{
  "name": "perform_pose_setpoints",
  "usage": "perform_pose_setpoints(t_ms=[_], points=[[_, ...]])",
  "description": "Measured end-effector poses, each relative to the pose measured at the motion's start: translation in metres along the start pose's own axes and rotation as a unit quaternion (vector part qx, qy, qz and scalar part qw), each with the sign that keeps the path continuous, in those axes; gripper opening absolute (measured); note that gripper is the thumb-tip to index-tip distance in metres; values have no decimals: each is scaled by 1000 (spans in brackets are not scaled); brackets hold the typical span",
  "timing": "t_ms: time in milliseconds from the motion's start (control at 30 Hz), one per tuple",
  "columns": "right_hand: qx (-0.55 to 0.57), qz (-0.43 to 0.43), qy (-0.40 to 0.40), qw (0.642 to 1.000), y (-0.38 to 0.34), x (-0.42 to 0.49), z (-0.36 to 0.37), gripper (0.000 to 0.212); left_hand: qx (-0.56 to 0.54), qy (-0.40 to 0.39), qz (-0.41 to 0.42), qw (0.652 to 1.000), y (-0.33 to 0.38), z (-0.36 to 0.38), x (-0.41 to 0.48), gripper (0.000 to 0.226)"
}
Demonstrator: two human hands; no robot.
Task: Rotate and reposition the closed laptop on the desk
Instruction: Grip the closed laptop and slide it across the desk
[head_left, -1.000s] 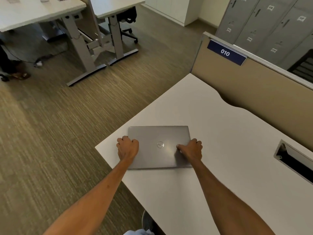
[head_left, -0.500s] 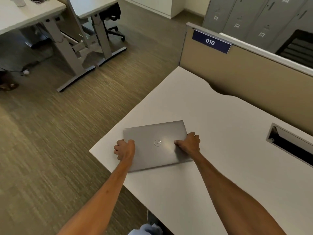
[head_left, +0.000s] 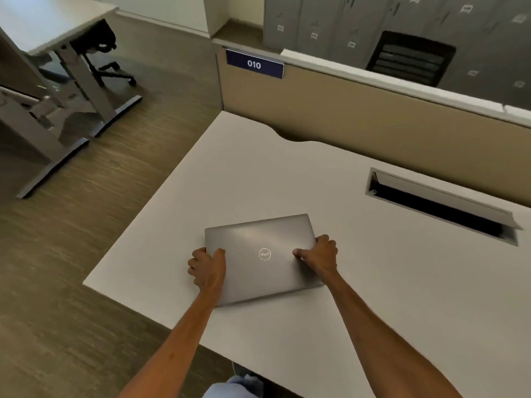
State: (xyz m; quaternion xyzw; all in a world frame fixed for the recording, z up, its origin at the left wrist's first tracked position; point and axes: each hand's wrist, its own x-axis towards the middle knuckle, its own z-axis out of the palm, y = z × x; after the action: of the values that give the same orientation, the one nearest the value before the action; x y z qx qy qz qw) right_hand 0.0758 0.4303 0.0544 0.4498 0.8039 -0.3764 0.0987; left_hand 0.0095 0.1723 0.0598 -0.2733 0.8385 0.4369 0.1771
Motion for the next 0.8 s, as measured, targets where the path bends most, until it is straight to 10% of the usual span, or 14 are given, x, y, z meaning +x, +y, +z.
perform_pose_setpoints(t_ms=[800], points=[[54, 140, 76, 986, 248, -21, -170, 80, 85, -139, 40, 986, -15, 187, -202, 63]])
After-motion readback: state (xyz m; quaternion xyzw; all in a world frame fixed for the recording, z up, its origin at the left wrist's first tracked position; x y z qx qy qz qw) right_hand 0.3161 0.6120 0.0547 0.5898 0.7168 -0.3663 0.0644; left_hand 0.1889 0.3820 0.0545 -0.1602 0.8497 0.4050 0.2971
